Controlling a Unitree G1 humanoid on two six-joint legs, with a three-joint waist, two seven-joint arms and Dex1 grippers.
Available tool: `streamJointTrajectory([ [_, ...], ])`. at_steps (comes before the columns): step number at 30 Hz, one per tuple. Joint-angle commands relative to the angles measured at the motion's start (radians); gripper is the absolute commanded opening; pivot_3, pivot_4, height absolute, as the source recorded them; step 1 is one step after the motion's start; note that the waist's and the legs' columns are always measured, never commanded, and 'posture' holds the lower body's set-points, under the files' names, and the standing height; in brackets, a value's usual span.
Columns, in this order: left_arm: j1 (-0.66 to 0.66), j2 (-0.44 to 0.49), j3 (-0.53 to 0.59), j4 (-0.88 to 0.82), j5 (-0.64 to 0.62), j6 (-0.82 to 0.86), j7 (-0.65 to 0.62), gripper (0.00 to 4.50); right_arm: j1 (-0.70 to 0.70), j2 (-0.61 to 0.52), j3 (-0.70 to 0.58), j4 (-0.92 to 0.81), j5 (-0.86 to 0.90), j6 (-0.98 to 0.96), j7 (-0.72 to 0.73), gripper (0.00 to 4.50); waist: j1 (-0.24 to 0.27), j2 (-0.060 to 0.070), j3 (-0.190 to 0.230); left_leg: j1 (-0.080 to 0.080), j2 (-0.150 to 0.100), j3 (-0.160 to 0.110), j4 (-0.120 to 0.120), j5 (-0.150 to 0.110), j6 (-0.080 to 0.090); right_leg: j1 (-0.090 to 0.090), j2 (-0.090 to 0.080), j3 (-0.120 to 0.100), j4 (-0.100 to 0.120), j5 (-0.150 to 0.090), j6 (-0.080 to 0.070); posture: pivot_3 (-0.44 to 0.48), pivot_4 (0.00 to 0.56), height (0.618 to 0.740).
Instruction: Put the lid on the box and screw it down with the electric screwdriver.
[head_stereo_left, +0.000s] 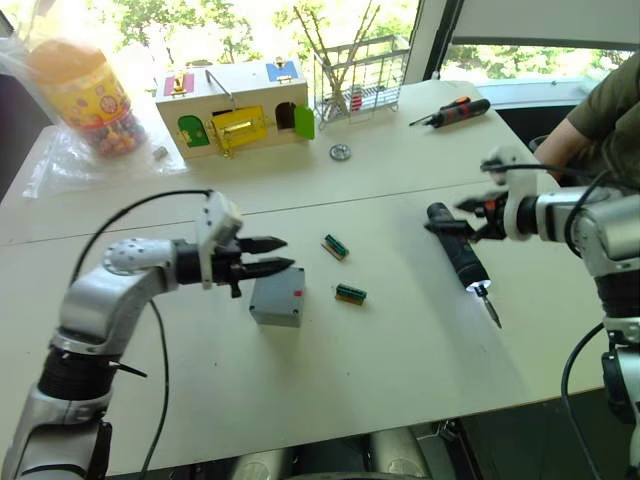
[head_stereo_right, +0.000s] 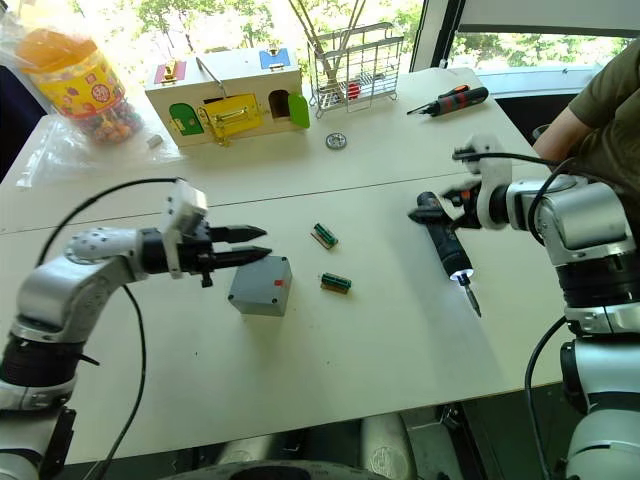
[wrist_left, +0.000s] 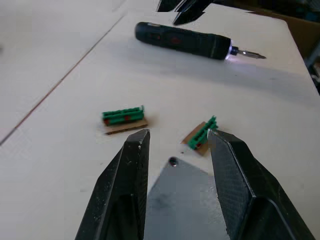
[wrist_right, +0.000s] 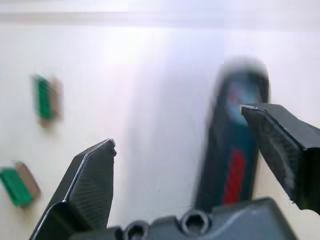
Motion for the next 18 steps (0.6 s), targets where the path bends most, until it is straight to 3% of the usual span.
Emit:
streamJointTrajectory([
  [1,0.061,0.079,0.150,0.006,-0.062,0.064,0.004,1.86,0.151,0.078,-0.145,-0.273,0.069,-0.145,-0.015,4.49,-0.001,0.000,0.000,0.000,0.000,0.000,0.000,0.000,0.000,0.000,0.000,0.000,0.000,0.000,0.000,0.000,0.150,0.740],
  [4,0.165,0.141,0.206,-0.028,-0.083,0.104,-0.006,1.86,0.316,0.132,-0.198,-0.429,0.107,-0.159,-0.032,4.49,0.003,0.000,0.000,0.000,0.001,-0.001,-0.001,0.000,0.000,0.001,0.000,-0.001,0.000,0.000,0.000,0.000,0.150,0.740],
  [7,0.360,0.215,0.285,-0.120,-0.114,0.171,-0.036,1.86,0.623,0.087,-0.226,-0.591,0.132,-0.191,0.069,4.49,0.016,-0.001,0.000,0.000,-0.001,-0.002,0.002,0.000,0.000,0.003,0.000,0.000,-0.001,0.000,0.000,0.000,0.150,0.740],
  [9,0.498,0.246,0.330,-0.187,-0.125,0.194,-0.054,1.86,0.760,0.101,-0.288,-0.660,0.250,-0.149,0.105,4.49,0.022,-0.001,0.000,0.001,-0.001,-0.003,0.001,-0.001,0.002,0.005,0.000,0.001,-0.002,0.000,0.000,0.000,0.150,0.740],
  [13,0.647,0.241,0.380,-0.204,-0.116,0.194,-0.047,1.86,0.876,0.110,-0.275,-0.721,0.313,-0.136,0.121,4.49,0.028,0.000,0.000,0.005,0.000,-0.001,0.003,-0.004,0.007,0.010,0.000,0.003,-0.002,0.001,-0.003,0.000,0.150,0.740],
  [16,0.734,0.214,0.368,-0.222,-0.129,0.186,-0.054,1.86,0.888,0.115,-0.217,-0.717,0.289,-0.149,0.116,4.49,0.029,-0.001,0.000,0.021,0.001,-0.001,-0.001,-0.006,0.008,0.026,0.000,0.001,-0.006,-0.001,-0.007,0.000,0.150,0.740],
  [18,0.741,0.191,0.361,-0.215,-0.138,0.180,-0.041,1.86,0.885,0.110,-0.190,-0.707,0.258,-0.168,0.113,4.49,0.031,-0.001,0.000,0.022,0.001,-0.001,-0.003,-0.006,0.008,0.027,0.000,0.001,-0.011,-0.001,-0.007,0.000,0.150,0.740],
])
